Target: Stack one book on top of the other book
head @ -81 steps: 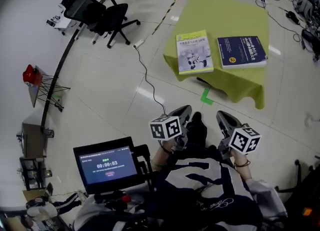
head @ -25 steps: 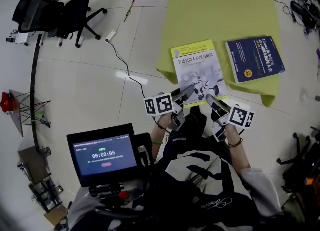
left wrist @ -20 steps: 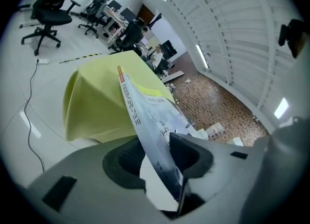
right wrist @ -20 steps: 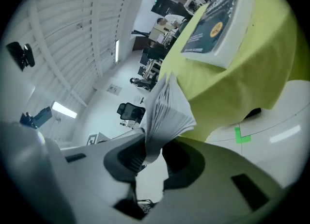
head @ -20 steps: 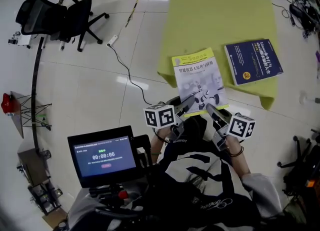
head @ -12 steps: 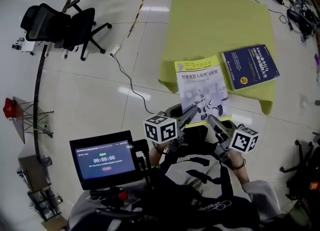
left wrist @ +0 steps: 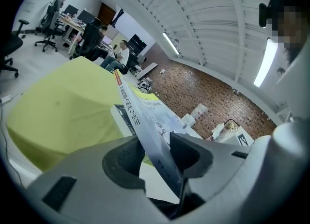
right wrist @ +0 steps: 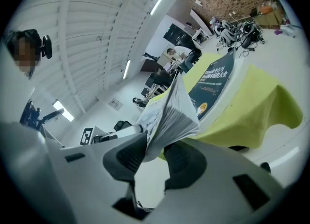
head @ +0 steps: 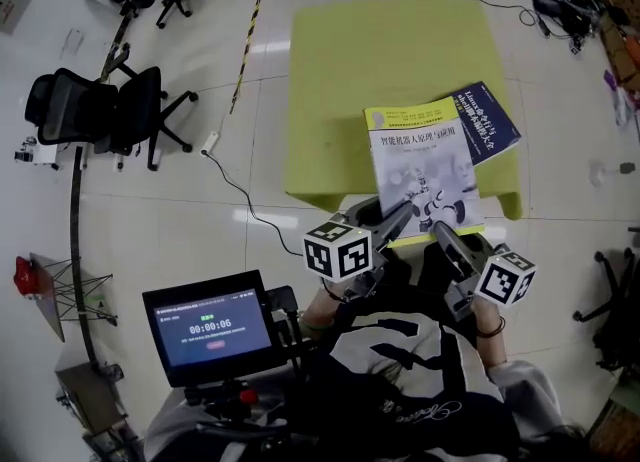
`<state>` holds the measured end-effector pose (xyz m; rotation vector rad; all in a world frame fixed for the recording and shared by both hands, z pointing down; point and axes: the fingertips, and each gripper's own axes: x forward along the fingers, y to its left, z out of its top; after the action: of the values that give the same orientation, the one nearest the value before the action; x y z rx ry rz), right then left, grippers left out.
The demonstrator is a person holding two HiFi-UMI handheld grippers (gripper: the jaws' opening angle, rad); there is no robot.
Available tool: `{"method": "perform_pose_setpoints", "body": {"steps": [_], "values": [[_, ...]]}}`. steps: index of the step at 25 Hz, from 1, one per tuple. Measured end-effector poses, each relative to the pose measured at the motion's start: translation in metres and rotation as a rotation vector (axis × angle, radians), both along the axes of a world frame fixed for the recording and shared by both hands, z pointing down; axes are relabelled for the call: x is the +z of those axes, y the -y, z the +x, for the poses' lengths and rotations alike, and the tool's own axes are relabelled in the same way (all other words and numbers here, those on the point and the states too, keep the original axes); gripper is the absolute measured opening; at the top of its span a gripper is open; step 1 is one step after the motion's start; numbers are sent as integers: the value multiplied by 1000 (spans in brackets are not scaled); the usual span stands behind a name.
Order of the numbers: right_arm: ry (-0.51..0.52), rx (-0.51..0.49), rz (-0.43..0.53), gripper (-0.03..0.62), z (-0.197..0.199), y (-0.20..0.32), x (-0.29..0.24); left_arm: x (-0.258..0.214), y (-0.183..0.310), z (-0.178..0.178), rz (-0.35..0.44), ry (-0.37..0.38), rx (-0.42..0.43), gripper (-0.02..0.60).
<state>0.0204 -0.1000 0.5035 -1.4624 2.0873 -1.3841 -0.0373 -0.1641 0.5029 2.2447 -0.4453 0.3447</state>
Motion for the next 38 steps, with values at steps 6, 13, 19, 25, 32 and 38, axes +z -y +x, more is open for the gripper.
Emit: {"method": "perform_pose_setpoints", "body": {"steps": [6, 13, 19, 25, 32, 38], "values": [[-21, 33, -10, 103, 102, 7, 4, 7, 8, 104, -20, -8, 30, 161], [-10, -16, -71, 106, 153, 26, 23, 34, 22, 150, -130, 8, -35, 162], [39, -83, -129, 106, 185, 30, 52, 61, 23, 180, -163, 72, -84, 161], [123, -127, -212, 96, 188, 35, 79, 83, 28, 182, -204, 159, -117, 161], [227, -136, -278, 85, 182, 32, 97, 96, 26, 176, -271, 232, -140, 161], [223, -133, -255, 81, 189, 29, 87, 85, 16, 177, -302, 217, -190, 161]]}}
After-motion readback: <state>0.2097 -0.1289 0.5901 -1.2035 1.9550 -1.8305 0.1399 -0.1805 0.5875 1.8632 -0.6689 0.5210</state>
